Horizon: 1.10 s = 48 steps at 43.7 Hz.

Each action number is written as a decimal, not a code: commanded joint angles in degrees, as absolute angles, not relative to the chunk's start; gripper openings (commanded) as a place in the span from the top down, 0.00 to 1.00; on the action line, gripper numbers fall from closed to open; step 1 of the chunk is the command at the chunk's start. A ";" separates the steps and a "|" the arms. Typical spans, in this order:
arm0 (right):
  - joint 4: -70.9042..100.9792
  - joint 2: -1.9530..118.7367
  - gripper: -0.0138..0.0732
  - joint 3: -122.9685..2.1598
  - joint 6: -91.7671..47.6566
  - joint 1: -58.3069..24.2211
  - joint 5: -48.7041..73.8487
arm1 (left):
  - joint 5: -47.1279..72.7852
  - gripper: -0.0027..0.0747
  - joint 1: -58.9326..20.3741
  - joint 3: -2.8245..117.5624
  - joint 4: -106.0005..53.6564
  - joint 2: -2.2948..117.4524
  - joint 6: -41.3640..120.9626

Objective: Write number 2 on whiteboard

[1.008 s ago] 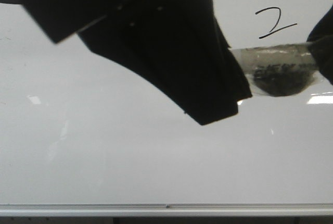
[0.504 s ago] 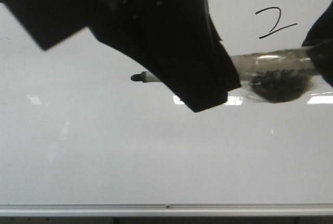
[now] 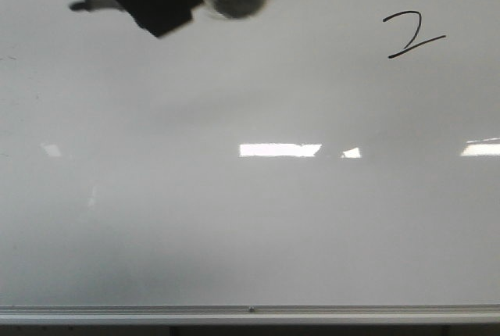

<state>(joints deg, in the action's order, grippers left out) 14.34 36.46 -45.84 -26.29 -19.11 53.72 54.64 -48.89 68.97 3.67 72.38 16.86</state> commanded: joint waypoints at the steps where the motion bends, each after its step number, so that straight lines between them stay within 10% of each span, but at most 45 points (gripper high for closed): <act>1: 14.33 34.47 0.30 -47.25 -18.49 -15.20 51.80 | 53.09 0.91 -43.38 69.80 4.53 67.13 13.18; 26: 14.20 32.53 0.30 -46.96 -13.56 -10.91 52.46 | 21.35 0.91 -7.51 49.77 1.68 58.89 1.44; 48: 14.20 32.53 0.30 -46.96 -13.56 -10.91 52.46 | -8.71 0.91 -5.17 46.66 -3.16 80.99 1.31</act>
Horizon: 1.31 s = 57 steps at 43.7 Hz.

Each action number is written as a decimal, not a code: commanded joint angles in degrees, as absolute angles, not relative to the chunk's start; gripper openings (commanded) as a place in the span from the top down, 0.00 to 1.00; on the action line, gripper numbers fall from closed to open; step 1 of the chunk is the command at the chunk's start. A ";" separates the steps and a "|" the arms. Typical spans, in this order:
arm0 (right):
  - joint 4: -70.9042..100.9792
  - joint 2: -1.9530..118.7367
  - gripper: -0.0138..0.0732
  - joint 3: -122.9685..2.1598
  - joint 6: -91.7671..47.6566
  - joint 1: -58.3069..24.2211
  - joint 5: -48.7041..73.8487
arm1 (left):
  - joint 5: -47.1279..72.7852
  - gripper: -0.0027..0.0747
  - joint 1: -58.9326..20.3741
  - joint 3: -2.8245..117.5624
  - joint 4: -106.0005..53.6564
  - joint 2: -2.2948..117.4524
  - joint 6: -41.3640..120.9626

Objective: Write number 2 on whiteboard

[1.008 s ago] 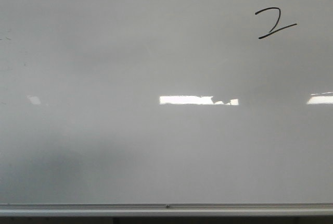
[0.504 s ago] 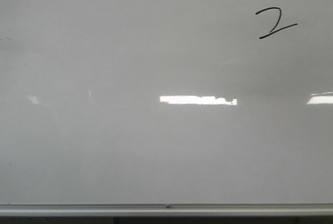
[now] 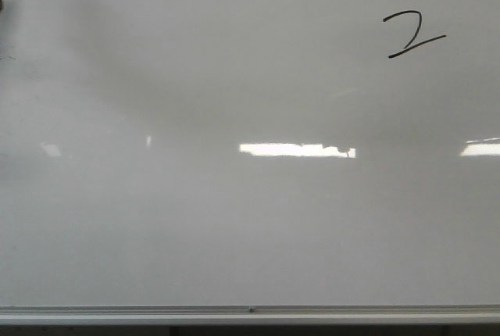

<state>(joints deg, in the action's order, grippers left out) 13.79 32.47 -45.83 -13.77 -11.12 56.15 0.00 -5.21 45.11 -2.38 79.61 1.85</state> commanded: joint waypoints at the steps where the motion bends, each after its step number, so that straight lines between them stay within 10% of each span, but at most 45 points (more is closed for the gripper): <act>1: 14.20 32.53 0.30 -46.96 -13.56 -10.91 52.46 | -9.41 0.91 -5.17 46.66 -3.16 82.06 1.31; 8: 14.25 32.53 0.30 -46.96 -13.56 -10.91 52.50 | -10.66 0.80 -5.28 46.78 -3.16 85.85 1.31; 18: 14.24 32.53 0.30 -46.96 -13.56 -10.91 52.09 | -10.66 0.33 -5.28 46.87 -3.16 85.96 1.19; 57: 5.04 27.56 0.30 -46.98 -4.78 -10.85 56.37 | 35.65 0.33 -5.28 46.66 -3.18 36.45 1.41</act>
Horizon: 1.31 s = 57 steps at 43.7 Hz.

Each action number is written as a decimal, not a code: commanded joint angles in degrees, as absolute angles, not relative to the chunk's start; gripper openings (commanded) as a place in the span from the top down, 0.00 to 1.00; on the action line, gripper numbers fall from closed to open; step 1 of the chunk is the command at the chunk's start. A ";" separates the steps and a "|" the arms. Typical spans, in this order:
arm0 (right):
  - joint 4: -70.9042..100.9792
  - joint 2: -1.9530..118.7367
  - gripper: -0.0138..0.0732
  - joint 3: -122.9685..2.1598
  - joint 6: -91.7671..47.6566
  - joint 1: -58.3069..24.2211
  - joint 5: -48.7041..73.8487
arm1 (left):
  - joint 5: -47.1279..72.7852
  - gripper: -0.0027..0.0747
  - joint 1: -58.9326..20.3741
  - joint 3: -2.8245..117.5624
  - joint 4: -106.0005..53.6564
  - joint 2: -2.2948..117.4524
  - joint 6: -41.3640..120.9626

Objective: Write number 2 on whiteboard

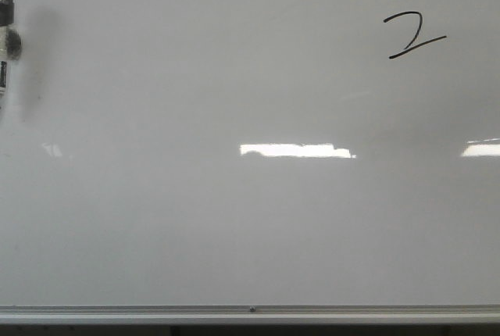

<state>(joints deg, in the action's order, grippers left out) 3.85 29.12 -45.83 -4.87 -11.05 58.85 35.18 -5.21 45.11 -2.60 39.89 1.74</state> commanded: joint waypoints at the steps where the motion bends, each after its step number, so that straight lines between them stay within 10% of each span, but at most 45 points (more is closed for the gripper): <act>1: 5.04 27.02 0.30 -46.98 -4.71 -10.85 56.45 | 37.18 0.33 -5.28 46.66 -3.18 35.72 1.41; 18: 4.96 24.33 0.32 -46.87 -2.98 -10.85 55.90 | 40.09 0.34 -5.28 44.16 -3.18 29.68 1.75; 34: 4.96 24.33 0.92 -46.87 -2.92 -10.85 55.84 | 35.70 0.90 -5.28 43.66 -3.18 29.68 1.75; 57: 3.93 24.33 0.92 -46.87 -3.02 -10.85 57.21 | 35.22 0.99 -5.28 43.66 -3.18 29.68 1.75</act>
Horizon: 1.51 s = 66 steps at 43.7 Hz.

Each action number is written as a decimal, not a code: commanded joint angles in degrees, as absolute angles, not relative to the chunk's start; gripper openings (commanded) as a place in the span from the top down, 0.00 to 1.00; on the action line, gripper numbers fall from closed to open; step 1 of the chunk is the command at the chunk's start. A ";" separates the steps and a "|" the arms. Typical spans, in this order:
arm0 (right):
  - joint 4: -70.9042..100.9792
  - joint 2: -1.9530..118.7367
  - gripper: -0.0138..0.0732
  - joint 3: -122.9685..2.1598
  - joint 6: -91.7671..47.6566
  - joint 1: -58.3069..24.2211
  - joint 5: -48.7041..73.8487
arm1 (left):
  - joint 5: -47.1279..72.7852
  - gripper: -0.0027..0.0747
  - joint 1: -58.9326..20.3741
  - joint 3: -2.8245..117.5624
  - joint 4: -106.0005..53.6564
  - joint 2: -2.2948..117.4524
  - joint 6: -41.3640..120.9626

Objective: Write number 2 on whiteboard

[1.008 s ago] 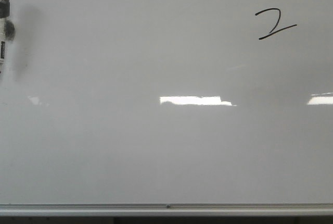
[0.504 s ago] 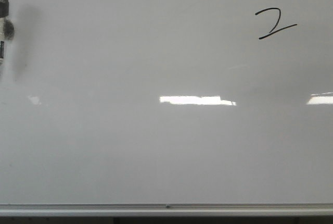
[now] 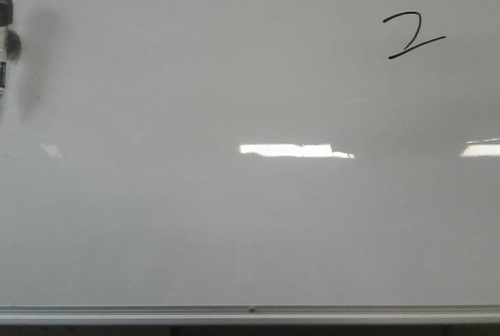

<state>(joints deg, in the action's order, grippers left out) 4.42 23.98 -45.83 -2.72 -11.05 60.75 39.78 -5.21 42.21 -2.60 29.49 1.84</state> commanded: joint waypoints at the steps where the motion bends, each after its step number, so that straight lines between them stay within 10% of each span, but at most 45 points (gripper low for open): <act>1: 3.93 24.33 0.92 -46.87 -3.02 -10.85 57.21 | 35.22 0.99 -5.28 43.66 -3.18 29.68 1.75; 35: 3.93 24.33 0.92 -46.87 -3.02 -10.85 57.21 | 4.83 0.99 -1.89 2.27 0.92 -1.26 1.88; 66: 3.93 24.33 0.92 -46.87 -3.02 -10.85 57.27 | -2.43 0.99 -1.84 -0.77 1.51 -1.15 1.88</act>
